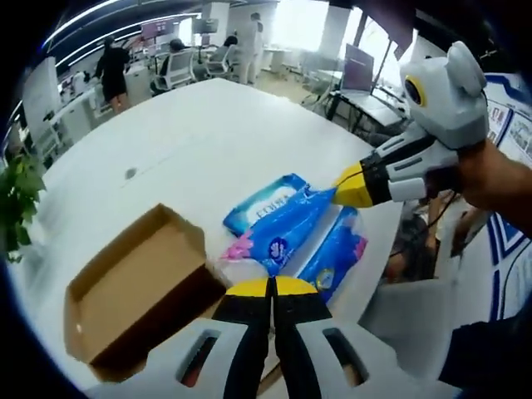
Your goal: Operate the shoe box by opening the lid, removing the specified soft item, and placing it in the target area until the item is outside and the box remains undamaged.
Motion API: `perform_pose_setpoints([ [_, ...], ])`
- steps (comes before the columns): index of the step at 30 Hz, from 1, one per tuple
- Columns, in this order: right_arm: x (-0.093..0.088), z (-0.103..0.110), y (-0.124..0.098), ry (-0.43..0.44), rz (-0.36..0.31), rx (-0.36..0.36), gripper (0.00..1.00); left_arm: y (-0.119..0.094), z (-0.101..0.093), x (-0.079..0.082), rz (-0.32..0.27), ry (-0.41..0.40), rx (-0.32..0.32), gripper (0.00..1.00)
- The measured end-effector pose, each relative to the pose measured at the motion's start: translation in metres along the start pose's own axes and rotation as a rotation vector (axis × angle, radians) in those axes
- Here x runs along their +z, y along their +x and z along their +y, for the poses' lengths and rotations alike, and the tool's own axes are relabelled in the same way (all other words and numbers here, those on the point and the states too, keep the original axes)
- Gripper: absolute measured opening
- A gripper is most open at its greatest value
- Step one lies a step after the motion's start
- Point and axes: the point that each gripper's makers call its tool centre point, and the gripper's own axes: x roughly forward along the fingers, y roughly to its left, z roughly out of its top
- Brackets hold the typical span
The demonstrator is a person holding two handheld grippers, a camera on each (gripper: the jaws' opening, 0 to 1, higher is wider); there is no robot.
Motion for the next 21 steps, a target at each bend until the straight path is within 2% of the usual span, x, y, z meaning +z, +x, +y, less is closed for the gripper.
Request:
perform_pose_setpoints([
  [10, -0.011, -0.046, -0.005, 0.036, 0.003, -0.030, 0.00, 0.033, -0.022, 0.020, 0.023, 0.036, -0.032, 0.00],
  [21, -0.017, -0.100, -0.009, 0.067, 0.007, -0.066, 0.00, 0.071, -0.045, 0.050, 0.036, 0.065, -0.070, 0.00],
])
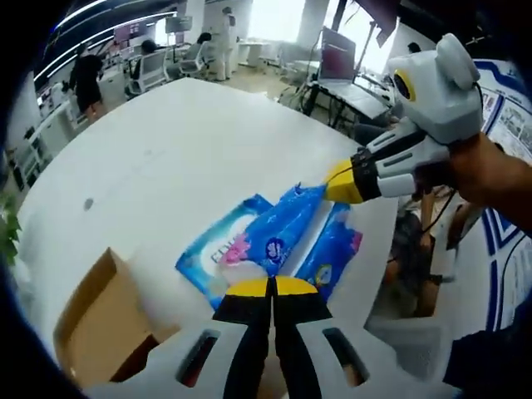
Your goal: Operate the shoe box by opening the lid, removing the specified soft item, and placing it in the target area until the item is outside and the box remains undamaged.
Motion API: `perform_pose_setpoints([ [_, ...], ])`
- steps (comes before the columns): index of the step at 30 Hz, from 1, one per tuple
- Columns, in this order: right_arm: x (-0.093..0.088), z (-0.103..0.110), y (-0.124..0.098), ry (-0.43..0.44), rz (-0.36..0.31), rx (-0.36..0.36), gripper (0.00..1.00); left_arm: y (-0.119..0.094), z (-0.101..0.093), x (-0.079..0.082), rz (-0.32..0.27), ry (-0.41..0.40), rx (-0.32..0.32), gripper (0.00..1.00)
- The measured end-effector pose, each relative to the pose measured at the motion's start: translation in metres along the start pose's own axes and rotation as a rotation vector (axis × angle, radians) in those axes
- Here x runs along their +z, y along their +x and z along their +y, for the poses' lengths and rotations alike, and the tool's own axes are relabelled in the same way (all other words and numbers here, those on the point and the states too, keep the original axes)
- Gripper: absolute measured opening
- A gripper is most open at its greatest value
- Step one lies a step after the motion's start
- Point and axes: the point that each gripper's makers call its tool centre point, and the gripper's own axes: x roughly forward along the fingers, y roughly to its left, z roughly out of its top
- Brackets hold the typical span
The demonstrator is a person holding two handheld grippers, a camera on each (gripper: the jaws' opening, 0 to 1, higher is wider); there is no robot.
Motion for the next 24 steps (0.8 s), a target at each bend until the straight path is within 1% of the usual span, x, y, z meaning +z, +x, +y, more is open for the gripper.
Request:
perform_pose_setpoints([
  [3, 0.001, -0.011, 0.002, -0.003, 0.001, -0.007, 0.00, 0.011, -0.002, 0.008, 0.004, 0.001, -0.005, 0.00],
  [6, 0.002, -0.025, 0.002, 0.018, -0.007, -0.014, 0.00, 0.021, -0.006, 0.016, 0.011, 0.012, -0.012, 0.00],
  [9, 0.000, -0.040, 0.003, 0.019, -0.002, -0.024, 0.00, 0.035, -0.010, 0.023, 0.018, 0.021, -0.026, 0.00],
  [15, -0.005, -0.063, 0.004, 0.028, 0.006, -0.040, 0.00, 0.054, -0.013, 0.039, 0.017, 0.022, -0.044, 0.00],
  [20, -0.004, -0.077, 0.006, 0.032, 0.010, -0.053, 0.00, 0.065, -0.016, 0.047, 0.020, 0.034, -0.053, 0.00],
  [24, 0.001, -0.090, 0.007, 0.033, 0.010, -0.060, 0.00, 0.074, -0.021, 0.051, 0.025, 0.033, -0.060, 0.00],
])
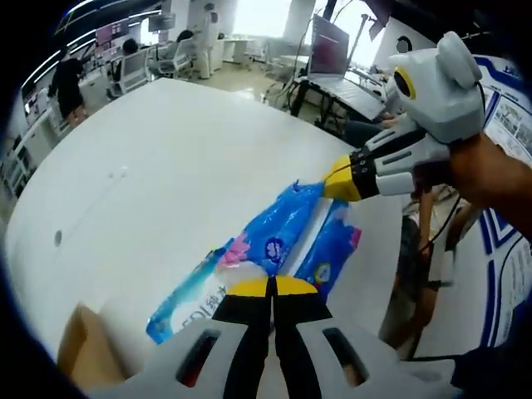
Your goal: Operate the shoe box by opening the lid, removing the specified soft item, and placing it in the target area until the item is outside and the box remains undamaged.
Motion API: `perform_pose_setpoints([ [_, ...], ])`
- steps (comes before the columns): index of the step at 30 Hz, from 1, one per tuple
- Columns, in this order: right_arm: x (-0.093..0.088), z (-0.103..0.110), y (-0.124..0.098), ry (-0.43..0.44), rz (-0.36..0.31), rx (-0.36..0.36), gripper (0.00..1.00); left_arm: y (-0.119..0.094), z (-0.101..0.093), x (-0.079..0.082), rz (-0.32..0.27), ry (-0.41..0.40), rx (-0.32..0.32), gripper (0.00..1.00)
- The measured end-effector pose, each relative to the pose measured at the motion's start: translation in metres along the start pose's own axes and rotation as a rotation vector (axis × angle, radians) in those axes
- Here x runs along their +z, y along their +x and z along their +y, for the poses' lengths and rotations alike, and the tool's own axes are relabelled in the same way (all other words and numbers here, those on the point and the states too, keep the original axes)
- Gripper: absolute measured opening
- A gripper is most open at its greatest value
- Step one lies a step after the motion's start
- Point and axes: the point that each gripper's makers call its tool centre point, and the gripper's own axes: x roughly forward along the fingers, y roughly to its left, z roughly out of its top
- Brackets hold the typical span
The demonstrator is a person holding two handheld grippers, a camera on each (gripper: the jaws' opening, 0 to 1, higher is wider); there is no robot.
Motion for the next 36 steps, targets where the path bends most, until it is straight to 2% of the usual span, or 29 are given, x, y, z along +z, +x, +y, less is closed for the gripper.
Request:
perform_pose_setpoints([
  [7, 0.006, -0.023, -0.001, 0.005, -0.003, -0.023, 0.00, 0.017, -0.007, 0.017, 0.005, 0.032, -0.017, 0.00],
  [17, 0.001, -0.043, 0.004, -0.008, 0.022, -0.046, 0.00, 0.042, -0.015, 0.024, 0.033, 0.057, -0.038, 0.00],
  [22, -0.005, -0.053, 0.007, -0.003, 0.034, -0.054, 0.00, 0.054, -0.013, 0.029, 0.040, 0.063, -0.044, 0.00],
  [29, -0.020, -0.053, 0.022, -0.010, 0.062, -0.050, 0.00, 0.071, -0.006, 0.019, 0.061, 0.057, -0.044, 0.00],
  [36, -0.025, -0.062, 0.035, 0.003, 0.073, -0.044, 0.00, 0.085, -0.003, 0.014, 0.069, 0.050, -0.044, 0.00],
])
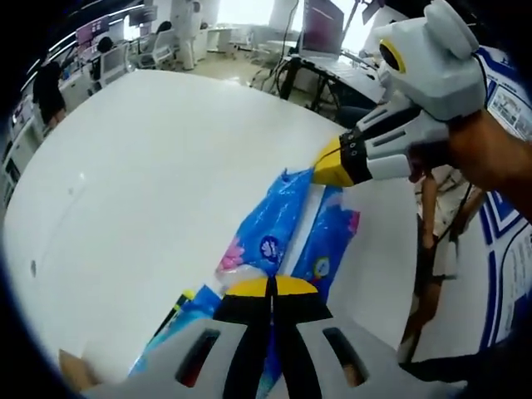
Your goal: Operate the shoe box by opening the lid, removing the specified soft item, and placing it in the target area until the item is outside and the box remains undamaged.
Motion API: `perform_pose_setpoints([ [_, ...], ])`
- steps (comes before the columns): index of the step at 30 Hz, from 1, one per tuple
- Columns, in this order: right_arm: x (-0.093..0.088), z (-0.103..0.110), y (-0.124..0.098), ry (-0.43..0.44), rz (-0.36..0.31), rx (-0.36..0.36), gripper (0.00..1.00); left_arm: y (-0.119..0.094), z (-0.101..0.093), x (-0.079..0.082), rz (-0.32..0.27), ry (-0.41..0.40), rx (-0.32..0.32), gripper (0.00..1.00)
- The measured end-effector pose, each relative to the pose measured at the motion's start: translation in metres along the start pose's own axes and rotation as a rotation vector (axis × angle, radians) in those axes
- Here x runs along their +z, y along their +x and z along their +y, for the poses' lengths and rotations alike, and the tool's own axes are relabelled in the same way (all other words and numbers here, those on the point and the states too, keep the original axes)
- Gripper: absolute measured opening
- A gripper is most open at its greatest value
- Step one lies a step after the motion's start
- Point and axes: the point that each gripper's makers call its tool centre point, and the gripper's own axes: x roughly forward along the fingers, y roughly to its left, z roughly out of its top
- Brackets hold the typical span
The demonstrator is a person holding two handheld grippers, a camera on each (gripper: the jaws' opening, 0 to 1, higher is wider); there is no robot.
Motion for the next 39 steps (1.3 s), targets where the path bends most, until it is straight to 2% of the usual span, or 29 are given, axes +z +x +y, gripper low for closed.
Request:
perform_pose_setpoints([
  [8, -0.012, -0.001, 0.013, -0.001, 0.024, 0.011, 0.00, 0.012, 0.006, -0.009, 0.016, -0.022, 0.004, 0.00],
  [13, -0.018, -0.002, 0.021, -0.022, 0.032, 0.016, 0.00, 0.015, 0.009, -0.009, 0.012, -0.041, 0.005, 0.00],
  [19, -0.017, -0.004, 0.022, -0.030, 0.015, 0.010, 0.03, 0.016, 0.009, -0.010, -0.007, -0.053, 0.007, 0.00],
  [25, -0.011, -0.005, 0.020, -0.032, -0.020, -0.013, 0.20, 0.012, 0.011, -0.009, -0.035, -0.054, 0.016, 0.14],
  [31, -0.011, -0.001, 0.008, -0.031, -0.040, -0.019, 0.25, 0.001, 0.009, -0.011, -0.065, -0.054, 0.027, 0.24],
  [39, -0.011, 0.005, -0.012, -0.017, -0.088, -0.035, 0.28, -0.019, 0.002, -0.015, -0.108, -0.051, 0.037, 0.33],
])
